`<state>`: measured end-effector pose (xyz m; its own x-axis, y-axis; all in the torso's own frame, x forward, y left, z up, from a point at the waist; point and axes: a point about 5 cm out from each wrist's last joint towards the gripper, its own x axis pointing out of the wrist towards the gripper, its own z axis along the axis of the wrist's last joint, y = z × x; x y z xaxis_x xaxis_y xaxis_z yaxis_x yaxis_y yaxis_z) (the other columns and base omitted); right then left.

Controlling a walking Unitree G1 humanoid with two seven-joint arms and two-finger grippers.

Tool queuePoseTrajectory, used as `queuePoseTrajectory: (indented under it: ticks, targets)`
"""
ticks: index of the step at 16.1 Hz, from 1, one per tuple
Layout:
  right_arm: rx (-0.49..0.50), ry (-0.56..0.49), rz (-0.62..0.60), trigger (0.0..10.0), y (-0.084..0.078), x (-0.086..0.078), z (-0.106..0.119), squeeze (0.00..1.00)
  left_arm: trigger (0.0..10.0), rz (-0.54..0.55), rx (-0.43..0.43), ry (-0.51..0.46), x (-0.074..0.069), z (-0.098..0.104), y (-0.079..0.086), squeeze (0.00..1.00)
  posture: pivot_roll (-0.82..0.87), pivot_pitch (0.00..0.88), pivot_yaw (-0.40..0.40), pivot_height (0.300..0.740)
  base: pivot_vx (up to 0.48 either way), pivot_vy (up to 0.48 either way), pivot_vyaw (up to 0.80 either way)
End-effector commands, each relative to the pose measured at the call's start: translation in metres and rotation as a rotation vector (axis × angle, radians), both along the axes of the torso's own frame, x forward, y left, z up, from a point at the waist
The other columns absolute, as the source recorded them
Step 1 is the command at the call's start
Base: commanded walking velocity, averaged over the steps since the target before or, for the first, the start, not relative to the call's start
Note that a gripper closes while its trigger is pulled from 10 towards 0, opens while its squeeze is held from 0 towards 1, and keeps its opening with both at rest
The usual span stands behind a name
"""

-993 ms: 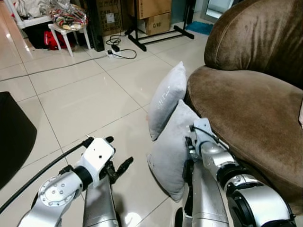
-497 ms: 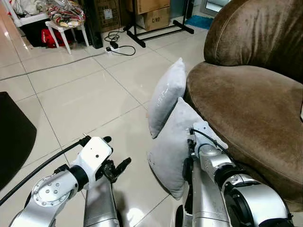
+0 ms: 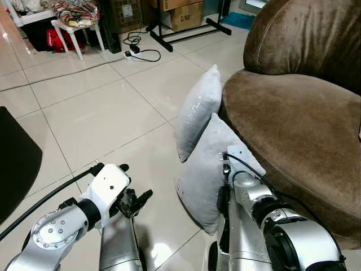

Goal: Move the pillow to the sofa from floor

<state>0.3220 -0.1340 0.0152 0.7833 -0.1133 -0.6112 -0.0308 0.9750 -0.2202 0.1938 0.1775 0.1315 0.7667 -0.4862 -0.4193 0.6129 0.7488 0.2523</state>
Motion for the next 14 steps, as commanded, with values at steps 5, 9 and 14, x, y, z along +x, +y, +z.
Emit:
queuePoseTrajectory:
  ticks: [5, 9, 14]
  targets:
    - [0.001, 0.025, 0.012, 0.0, 0.002, -0.003, -0.004, 0.0, 10.0, -0.01, 0.002, 0.0, 0.0, 0.004, 0.0, 0.0, 0.11, 0.069, 0.006, 0.431, 0.0, 0.0, 0.0]
    - [-0.008, 0.026, 0.019, 0.0, 0.001, -0.004, -0.005, 0.0, 10.0, -0.01, -0.003, 0.001, 0.0, 0.004, 0.0, 0.0, 0.1, 0.058, 0.003, 0.431, 0.0, 0.0, 0.0]
    - [0.054, -0.002, 0.068, 0.0, 0.015, -0.002, -0.002, 0.0, 10.0, 0.006, -0.009, -0.011, 0.005, 0.001, 0.001, 0.0, 0.08, 0.0, -0.011, 0.431, 0.0, 0.0, 0.0]
